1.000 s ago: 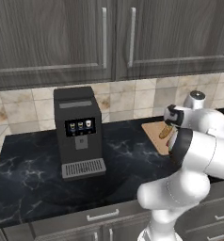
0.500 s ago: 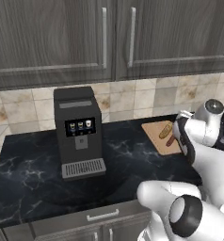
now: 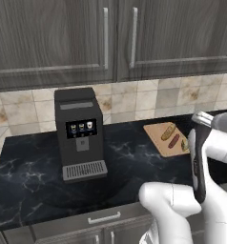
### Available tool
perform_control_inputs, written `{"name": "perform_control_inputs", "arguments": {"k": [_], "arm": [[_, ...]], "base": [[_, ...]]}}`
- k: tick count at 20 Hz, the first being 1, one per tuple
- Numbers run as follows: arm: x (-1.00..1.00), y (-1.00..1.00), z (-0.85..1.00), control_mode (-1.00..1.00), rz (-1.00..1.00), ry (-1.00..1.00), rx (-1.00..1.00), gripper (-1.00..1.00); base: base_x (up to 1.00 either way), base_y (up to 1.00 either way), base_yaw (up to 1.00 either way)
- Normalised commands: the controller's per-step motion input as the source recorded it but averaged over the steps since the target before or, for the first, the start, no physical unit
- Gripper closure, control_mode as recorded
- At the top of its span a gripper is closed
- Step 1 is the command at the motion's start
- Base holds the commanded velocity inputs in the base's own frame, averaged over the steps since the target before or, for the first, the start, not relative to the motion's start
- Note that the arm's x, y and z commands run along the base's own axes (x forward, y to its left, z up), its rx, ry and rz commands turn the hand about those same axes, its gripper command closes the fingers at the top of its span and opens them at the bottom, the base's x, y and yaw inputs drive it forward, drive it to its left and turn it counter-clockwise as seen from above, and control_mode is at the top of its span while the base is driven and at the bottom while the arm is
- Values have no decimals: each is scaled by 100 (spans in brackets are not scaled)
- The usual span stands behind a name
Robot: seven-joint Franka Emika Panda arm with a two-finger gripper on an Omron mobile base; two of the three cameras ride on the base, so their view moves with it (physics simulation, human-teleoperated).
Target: Retrieve the sausage and cheese from the fridge and place them on the cutting board on the counter.
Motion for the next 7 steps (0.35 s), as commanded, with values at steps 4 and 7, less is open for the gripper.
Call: {"name": "perform_control_inputs", "arguments": {"k": [4,7], "arm": [[-79,0,100,-100,13,0,0,-100],[-98,0,81,-100,14,3,0,-100]], "base": [[0,0,0],[0,0,0]]}}
